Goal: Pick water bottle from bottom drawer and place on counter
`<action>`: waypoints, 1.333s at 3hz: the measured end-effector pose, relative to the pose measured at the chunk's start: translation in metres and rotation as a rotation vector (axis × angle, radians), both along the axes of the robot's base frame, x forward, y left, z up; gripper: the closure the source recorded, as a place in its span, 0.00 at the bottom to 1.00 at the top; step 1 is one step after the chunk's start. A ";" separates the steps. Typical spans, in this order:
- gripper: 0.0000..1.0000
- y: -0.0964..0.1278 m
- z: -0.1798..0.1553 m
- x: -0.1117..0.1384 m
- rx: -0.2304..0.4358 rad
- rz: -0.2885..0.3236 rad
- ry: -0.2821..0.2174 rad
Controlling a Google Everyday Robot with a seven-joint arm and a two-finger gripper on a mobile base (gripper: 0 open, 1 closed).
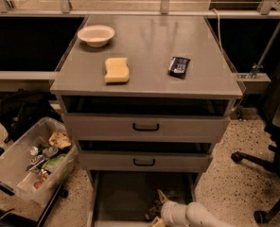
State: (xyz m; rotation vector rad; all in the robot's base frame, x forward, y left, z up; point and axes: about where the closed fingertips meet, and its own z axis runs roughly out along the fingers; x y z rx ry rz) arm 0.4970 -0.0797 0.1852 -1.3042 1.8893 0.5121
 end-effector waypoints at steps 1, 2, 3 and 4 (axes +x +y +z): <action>0.00 0.004 0.012 0.009 0.009 -0.034 -0.176; 0.00 0.005 0.015 0.010 0.008 -0.027 -0.197; 0.00 0.014 0.020 0.012 -0.094 0.055 -0.256; 0.00 0.021 0.034 0.011 -0.248 0.184 -0.325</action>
Offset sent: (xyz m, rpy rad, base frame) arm 0.0079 0.0035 0.0106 0.0076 -0.1561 -0.0298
